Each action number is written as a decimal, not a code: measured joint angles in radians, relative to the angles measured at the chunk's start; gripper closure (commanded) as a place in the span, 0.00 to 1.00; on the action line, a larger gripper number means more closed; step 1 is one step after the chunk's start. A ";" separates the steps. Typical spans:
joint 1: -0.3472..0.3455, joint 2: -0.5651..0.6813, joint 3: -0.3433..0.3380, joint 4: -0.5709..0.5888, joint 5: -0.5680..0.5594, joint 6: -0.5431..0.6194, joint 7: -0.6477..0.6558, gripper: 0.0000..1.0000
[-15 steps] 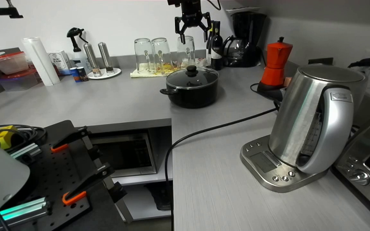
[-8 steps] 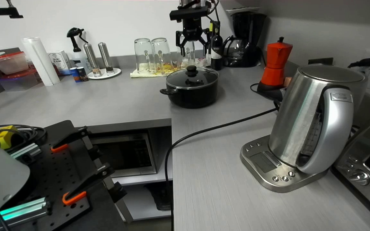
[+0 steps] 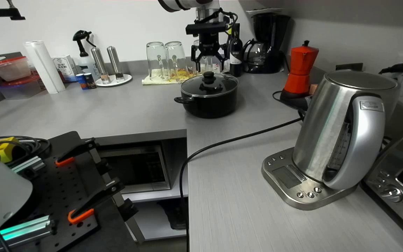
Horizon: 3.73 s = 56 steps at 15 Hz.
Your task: Remove the lid from the pot
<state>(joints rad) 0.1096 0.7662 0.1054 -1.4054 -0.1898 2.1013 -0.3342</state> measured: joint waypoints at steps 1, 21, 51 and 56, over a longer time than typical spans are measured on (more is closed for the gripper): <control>0.000 0.006 0.000 0.004 0.000 0.000 -0.001 0.00; -0.002 0.037 0.008 0.034 0.001 -0.006 -0.041 0.75; 0.153 -0.325 0.097 -0.458 -0.289 0.126 -0.085 0.75; 0.184 -0.325 0.140 -0.536 -0.289 0.217 -0.085 0.75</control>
<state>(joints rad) 0.2934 0.4416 0.2451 -1.9410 -0.4787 2.3184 -0.4193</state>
